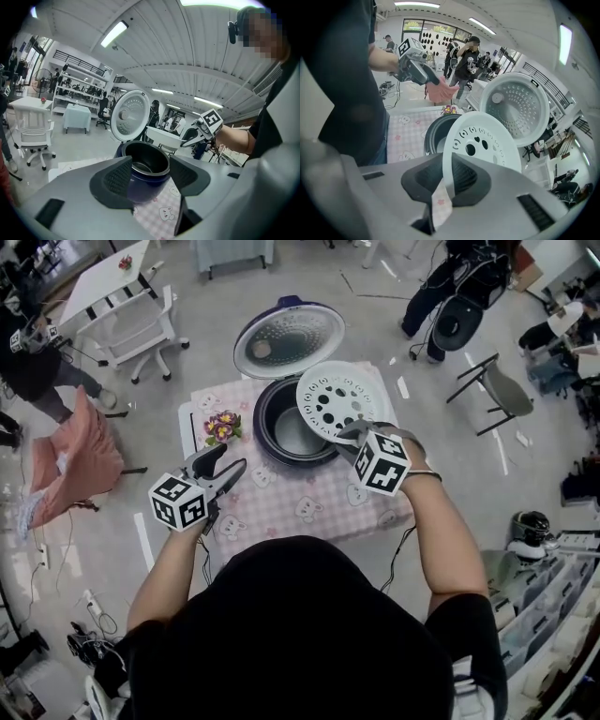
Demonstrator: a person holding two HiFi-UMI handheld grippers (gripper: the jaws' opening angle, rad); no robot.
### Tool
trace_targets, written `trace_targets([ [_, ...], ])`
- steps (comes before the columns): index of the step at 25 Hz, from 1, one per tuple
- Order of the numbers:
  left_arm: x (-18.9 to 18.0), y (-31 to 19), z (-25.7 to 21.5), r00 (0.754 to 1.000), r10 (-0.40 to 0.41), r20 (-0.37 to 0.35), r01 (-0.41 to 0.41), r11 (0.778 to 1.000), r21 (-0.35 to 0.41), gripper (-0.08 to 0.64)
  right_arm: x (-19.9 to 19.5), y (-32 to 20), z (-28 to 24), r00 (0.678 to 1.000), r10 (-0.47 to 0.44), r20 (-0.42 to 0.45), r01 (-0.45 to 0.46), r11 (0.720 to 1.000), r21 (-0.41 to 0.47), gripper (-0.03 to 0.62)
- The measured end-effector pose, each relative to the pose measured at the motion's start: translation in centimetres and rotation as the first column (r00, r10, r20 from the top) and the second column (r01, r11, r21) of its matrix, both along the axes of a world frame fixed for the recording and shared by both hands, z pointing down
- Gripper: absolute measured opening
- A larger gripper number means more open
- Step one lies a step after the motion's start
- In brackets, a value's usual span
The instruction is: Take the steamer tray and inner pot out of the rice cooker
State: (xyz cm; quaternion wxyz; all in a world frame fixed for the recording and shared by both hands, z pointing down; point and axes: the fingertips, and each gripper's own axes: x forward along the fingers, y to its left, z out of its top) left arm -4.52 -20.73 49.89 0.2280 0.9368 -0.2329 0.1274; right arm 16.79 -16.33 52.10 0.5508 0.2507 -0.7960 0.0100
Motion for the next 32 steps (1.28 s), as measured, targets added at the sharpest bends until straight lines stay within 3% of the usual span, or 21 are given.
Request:
trace_targets([
  [9, 5.1, 0.6, -0.2, 0.995, 0.104, -0.002, -0.104, 0.995, 0.006, 0.270, 6.6, 3.1, -0.3, 0.989, 0.149, -0.010, -0.149, 0.989, 0.012, 0.041],
  [17, 9.5, 1.0, -0.4, 0.983, 0.183, -0.010, -0.182, 0.983, 0.009, 0.270, 12.6, 6.0, 0.5, 0.957, 0.288, -0.017, -0.288, 0.958, -0.002, 0.041],
  [32, 13.4, 2.3, 0.5, 0.971, 0.241, -0.012, -0.241, 0.971, -0.004, 0.270, 16.0, 9.9, 2.9, 0.931, 0.365, -0.023, -0.366, 0.930, -0.034, 0.041],
])
